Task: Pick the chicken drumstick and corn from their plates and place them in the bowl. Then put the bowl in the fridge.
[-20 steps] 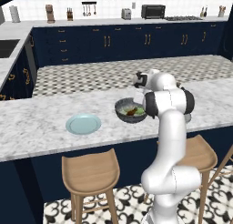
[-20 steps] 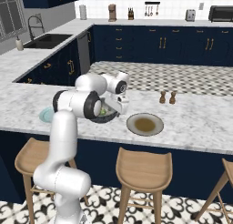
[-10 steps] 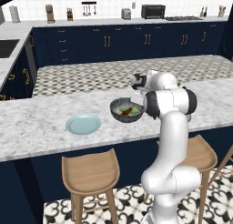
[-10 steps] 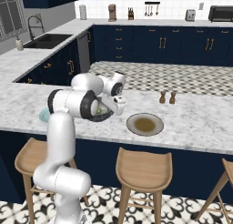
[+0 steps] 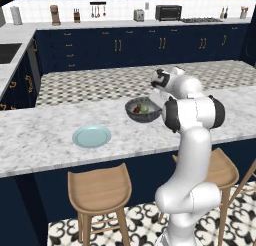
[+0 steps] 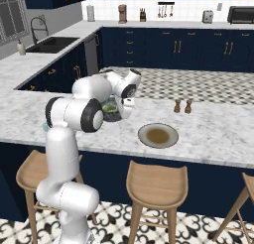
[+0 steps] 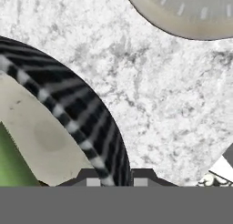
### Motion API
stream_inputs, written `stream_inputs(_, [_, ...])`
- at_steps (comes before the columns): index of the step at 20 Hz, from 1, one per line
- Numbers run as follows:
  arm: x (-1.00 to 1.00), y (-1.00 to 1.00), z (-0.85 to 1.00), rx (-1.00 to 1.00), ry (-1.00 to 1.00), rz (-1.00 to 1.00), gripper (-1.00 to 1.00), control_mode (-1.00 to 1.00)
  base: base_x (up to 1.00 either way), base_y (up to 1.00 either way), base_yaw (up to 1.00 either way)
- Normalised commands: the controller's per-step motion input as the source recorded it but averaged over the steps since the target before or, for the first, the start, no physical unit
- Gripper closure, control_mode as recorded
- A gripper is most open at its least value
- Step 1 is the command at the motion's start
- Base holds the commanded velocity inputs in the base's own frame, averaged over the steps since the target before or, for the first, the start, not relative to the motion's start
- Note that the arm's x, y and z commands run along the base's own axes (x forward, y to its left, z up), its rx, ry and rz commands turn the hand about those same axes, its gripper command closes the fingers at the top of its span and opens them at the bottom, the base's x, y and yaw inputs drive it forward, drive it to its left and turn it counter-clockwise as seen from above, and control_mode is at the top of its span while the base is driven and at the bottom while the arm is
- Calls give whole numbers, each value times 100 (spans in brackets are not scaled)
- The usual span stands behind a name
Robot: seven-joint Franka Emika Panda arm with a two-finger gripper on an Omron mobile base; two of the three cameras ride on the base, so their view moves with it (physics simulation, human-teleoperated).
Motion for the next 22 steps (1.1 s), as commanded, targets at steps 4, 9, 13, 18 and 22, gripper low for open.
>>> stream_inputs(4, [-14,-3,74,26,0,-56,100,-100,0,0,0])
stream_inputs(9, [-38,1,86,0,-6,-46,100,-100,0,0,0])
stream_inputs(13, [-78,14,63,-16,-5,-26,100,-100,0,0,0])
stream_inputs(18, [-100,27,65,-14,-14,-5,100,-100,0,0,0])
stream_inputs(22, [-100,28,59,-8,-5,0,100,-100,0,0,0])
